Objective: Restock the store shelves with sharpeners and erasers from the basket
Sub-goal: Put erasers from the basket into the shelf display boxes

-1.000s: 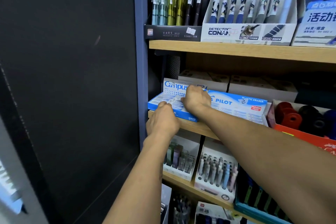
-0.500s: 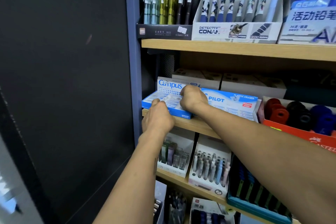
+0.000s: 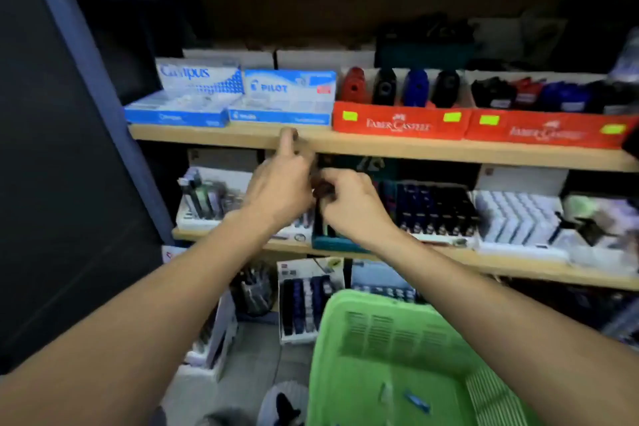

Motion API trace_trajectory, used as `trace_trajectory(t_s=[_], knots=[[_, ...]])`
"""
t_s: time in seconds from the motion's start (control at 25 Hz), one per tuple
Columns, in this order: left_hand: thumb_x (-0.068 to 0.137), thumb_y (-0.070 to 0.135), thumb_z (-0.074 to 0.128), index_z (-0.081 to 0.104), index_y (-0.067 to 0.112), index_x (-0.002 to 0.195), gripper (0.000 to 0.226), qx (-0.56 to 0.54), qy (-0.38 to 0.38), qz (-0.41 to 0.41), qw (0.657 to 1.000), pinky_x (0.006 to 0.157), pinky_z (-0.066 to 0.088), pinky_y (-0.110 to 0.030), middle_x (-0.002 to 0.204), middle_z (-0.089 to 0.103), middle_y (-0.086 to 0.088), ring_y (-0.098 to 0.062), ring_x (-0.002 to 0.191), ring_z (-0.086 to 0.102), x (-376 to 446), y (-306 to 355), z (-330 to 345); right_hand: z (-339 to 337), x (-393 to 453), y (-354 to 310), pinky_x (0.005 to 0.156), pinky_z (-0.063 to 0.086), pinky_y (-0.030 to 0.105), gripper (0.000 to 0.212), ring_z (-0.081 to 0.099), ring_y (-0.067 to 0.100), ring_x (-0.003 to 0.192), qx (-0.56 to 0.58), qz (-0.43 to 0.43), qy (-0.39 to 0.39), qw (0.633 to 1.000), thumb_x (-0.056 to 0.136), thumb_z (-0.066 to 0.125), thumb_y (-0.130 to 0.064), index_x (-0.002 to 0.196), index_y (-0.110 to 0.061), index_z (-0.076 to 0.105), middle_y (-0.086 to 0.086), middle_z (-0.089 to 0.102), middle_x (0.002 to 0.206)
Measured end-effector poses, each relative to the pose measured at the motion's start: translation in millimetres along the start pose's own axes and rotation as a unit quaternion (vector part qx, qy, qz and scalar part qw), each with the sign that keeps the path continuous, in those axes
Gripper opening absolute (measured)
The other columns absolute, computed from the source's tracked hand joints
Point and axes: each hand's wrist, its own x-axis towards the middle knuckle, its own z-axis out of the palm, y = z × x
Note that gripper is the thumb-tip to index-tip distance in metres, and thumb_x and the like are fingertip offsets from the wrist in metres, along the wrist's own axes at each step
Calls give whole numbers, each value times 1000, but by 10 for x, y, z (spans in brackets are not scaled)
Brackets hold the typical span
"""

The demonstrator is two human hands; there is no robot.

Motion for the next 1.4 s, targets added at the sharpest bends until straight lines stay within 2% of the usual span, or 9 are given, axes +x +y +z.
trace_trajectory(t_s=[0.12,0.24,0.52,0.64,0.76,0.92,1.12,1.24,1.4], knots=[[84,10,59,48,12,109,27,95,-32,99,990,62,39,-41,143,30,-12,-37,102,55,-363,441,435,101,-513,611,71,55,43,32,65,39,89,-48,63,-38,996,72,45,-17,94,-21,68,14,72,91],[83,5,56,49,10,114,33,81,-180,187,962,72,51,-46,122,41,-9,-31,106,54,-752,779,1080,273,-971,1199,76,54,45,23,64,44,94,-90,136,-114,980,79,53,-9,98,-7,66,25,69,98],[89,5,57,50,9,131,43,18,-468,71,881,88,50,-40,134,50,-14,-32,116,57,-1640,1107,2563,778,-2038,2565,90,47,28,41,60,26,116,-151,234,-392,877,90,63,-12,130,-12,60,11,64,128],[89,7,61,42,9,140,55,69,-558,40,826,99,46,-46,139,44,-14,-32,124,50,-2015,951,2915,952,-2317,2955,96,48,34,47,57,30,119,-173,278,-417,848,93,65,-22,137,-9,53,14,58,135],[89,14,64,38,13,144,62,144,-598,35,788,104,39,-57,141,38,-15,-38,130,43,-2155,851,3091,1153,-2475,3182,88,48,30,42,58,27,117,-185,304,-414,838,91,64,-15,131,-9,54,13,58,132],[89,17,64,37,13,146,62,159,-630,-7,760,100,40,-66,143,33,-19,-47,129,40,-2120,856,3223,1511,-2499,3148,92,46,31,63,53,27,123,-147,268,-415,857,83,76,-18,139,-15,47,10,50,140],[90,17,68,37,11,147,65,159,-652,27,741,105,44,-46,142,45,-16,-34,128,47,-2267,638,3326,1879,-2514,2915,110,40,54,125,28,40,144,-193,133,-512,827,65,91,-38,156,-39,5,5,-3,166],[93,15,65,36,13,149,63,86,-690,-2,719,107,40,-42,145,46,-15,-31,131,47,-2383,666,3340,2009,-2560,2800,109,41,56,121,28,43,142,-245,44,-525,814,66,90,-37,157,-36,11,10,5,163],[85,10,73,42,14,146,68,15,-698,-38,715,105,42,-40,140,52,-11,-28,126,53,-2431,699,3492,2140,-2651,2790,96,51,50,90,42,40,128,-228,37,-507,830,75,84,-18,149,-21,31,18,26,150]])
